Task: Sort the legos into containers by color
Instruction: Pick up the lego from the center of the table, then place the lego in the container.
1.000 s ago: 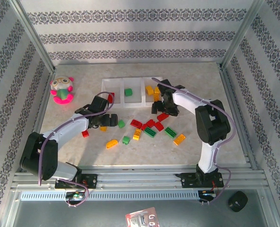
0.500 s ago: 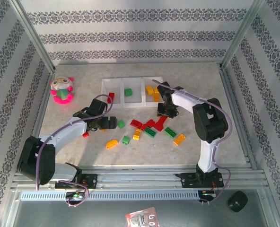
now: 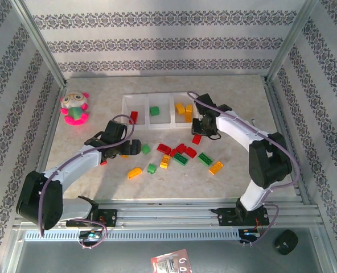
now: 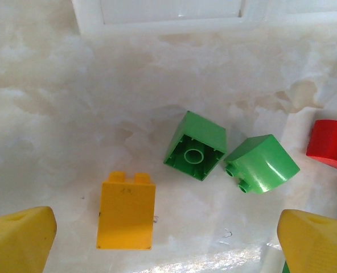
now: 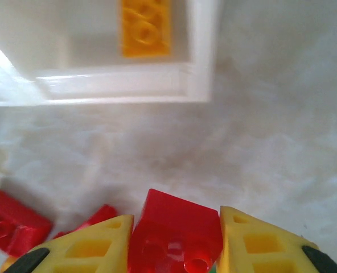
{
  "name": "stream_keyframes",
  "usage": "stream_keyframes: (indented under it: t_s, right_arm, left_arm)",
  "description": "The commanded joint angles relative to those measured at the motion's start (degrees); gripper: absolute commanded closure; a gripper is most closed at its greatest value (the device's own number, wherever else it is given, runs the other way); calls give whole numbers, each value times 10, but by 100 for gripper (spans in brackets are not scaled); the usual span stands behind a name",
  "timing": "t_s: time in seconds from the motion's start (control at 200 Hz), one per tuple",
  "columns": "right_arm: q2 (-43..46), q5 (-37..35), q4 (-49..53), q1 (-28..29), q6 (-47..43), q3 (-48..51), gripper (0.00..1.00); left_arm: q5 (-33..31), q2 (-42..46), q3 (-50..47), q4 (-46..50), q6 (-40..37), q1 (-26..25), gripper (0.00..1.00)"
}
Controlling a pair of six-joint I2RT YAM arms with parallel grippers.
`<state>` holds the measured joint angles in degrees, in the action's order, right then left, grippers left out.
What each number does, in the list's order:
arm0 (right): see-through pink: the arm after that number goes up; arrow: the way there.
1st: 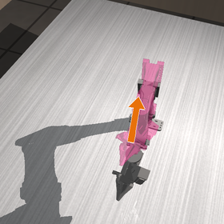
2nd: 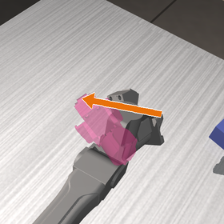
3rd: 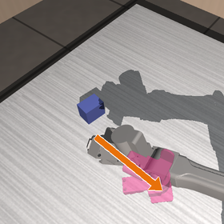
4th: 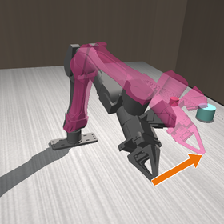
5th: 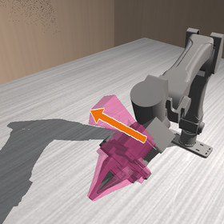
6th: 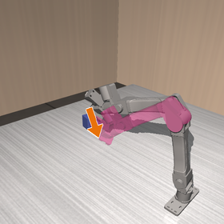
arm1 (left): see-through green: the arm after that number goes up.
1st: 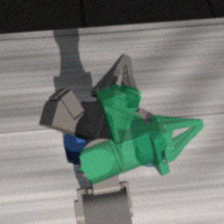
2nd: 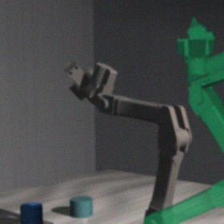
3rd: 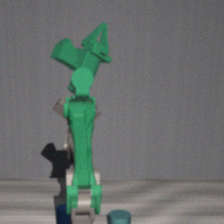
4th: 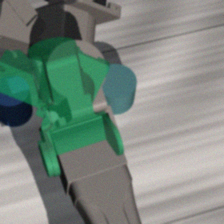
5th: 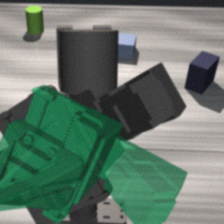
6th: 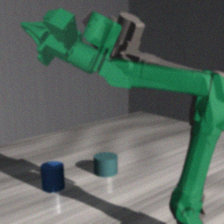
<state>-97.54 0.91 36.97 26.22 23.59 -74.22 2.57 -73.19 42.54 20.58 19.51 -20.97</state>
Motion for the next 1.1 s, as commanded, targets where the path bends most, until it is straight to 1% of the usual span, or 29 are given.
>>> stream_keyframes:
  t_s: [0.0,0.13,0.31,0.475,0.66,0.789,0.954,1.029,1.094]
  right_arm:
    - [-3,10,-45,35,-73,-46,69]
    - [-61,42,-76,59,-108,-129,69]
    - [-171,76,-101,80,-123,-285,70]
    - [-254,117,-139,86,-83,-395,69]
    - [-336,155,-185,87,-30,-472,69]
    - [-393,165,-192,88,-6,-525,68]
    - [-459,156,-188,91,6,-596,67]
    - [-478,154,-175,91,6,-629,64]
    - [-477,151,-163,91,-2,-642,56]
  left_arm:
    - [-2,23,-12,-23,-31,3,1]
    - [-2,49,-27,-32,-29,3,1]
    - [3,72,-40,-34,-21,1,1]
    - [0,83,-47,-42,-23,-1,1]
    - [-1,90,-42,-44,-23,-3,1]
    - [-12,95,-41,-44,-26,-3,1]
    - [-17,96,-34,-36,-29,-3,1]
    - [-16,94,-30,-28,-24,-2,1]
    - [-11,87,-23,-15,-23,-2,1]
